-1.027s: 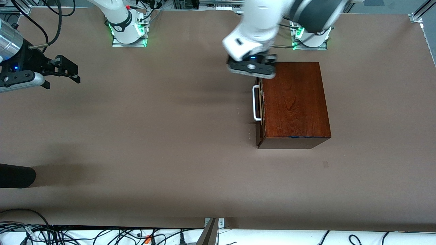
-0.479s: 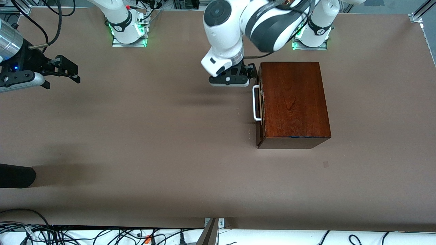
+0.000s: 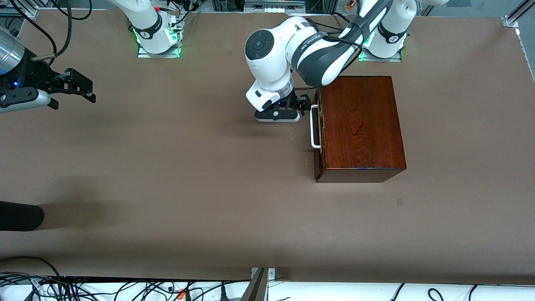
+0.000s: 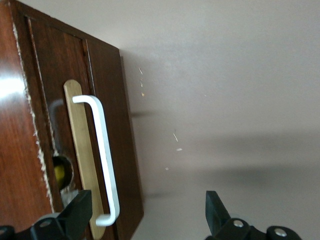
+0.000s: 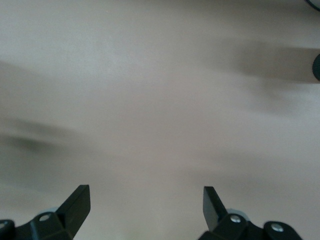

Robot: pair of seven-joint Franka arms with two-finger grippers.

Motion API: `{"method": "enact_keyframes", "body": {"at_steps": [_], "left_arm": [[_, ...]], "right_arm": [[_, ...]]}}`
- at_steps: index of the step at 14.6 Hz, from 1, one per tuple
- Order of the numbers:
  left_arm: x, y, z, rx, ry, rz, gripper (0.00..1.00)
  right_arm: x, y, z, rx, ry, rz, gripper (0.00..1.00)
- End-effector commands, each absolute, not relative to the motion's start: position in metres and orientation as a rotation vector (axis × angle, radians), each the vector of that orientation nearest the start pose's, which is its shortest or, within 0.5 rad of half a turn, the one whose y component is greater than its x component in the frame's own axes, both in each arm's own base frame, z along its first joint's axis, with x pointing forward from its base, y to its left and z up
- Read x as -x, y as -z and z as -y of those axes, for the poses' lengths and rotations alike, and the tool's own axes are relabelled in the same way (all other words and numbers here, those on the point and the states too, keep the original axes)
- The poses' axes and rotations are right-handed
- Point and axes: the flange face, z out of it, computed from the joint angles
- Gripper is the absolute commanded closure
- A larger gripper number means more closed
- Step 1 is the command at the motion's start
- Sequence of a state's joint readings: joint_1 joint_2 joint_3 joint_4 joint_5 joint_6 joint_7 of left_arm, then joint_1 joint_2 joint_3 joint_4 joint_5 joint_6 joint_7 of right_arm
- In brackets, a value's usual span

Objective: Open drawer, take yellow block, close drawer

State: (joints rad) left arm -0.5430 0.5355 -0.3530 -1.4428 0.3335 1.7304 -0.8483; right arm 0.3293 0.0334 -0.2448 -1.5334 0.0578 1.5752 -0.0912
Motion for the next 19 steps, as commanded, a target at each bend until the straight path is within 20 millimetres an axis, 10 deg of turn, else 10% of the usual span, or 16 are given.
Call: {"method": "enact_keyframes", "body": {"at_steps": [1, 19], "left_arm": [[-0.477, -0.365, 0.477, 2.851, 0.004, -0.172, 0.00], [-0.495, -0.285, 0.458, 2.731, 0.026, -0.050, 0.00]], "right_arm": [[-0.561, -0.626, -0.054, 3.064, 0.005, 0.272, 0.00], [-0.561, -0.625, -0.054, 3.064, 0.002, 0.272, 0.00]]}}
